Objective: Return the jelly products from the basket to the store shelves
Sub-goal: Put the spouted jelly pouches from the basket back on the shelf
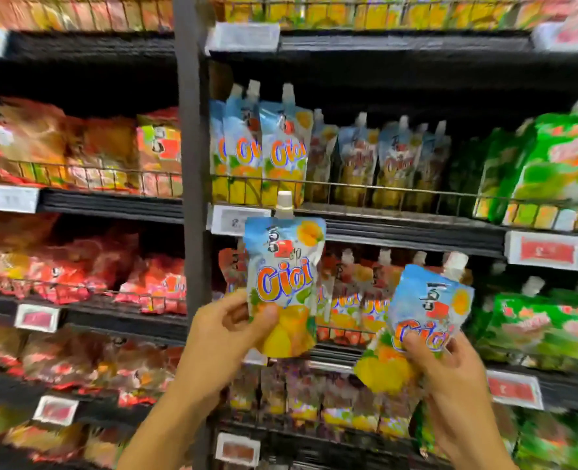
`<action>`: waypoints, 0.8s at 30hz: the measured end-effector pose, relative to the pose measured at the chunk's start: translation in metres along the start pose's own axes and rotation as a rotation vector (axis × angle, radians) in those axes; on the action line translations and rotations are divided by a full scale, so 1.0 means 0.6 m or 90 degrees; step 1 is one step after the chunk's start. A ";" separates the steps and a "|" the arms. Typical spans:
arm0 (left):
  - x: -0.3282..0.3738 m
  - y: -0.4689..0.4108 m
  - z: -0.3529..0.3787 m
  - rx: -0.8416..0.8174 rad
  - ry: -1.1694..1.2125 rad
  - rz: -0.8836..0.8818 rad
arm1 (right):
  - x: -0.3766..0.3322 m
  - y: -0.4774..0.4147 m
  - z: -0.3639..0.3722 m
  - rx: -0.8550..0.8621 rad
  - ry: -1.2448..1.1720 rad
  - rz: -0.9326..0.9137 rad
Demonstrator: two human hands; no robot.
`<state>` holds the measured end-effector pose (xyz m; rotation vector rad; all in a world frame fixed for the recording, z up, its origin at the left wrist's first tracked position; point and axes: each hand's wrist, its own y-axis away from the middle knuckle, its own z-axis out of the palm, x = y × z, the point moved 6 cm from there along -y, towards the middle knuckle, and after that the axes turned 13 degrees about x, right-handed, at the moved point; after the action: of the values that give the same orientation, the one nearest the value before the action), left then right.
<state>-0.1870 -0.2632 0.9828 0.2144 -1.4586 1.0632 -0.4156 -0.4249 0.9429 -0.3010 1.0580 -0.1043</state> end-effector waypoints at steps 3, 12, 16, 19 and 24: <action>0.075 -0.049 0.020 0.010 0.027 0.046 | -0.065 -0.020 0.043 -0.024 -0.016 -0.069; 0.216 -0.187 0.105 0.110 -0.005 0.201 | -0.149 -0.047 0.099 -0.080 -0.073 -0.136; 0.233 -0.233 0.139 0.177 -0.069 0.278 | -0.149 -0.045 0.097 -0.092 -0.073 -0.132; 0.228 -0.252 0.151 0.219 -0.182 0.319 | -0.145 -0.045 0.093 -0.096 -0.069 -0.129; 0.207 -0.254 0.161 0.250 -0.311 0.333 | -0.144 -0.051 0.074 -0.082 -0.031 -0.123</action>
<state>-0.1774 -0.3597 1.1790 0.4053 -1.7773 1.8204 -0.4176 -0.4259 1.0445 -0.5200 0.9872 -0.2017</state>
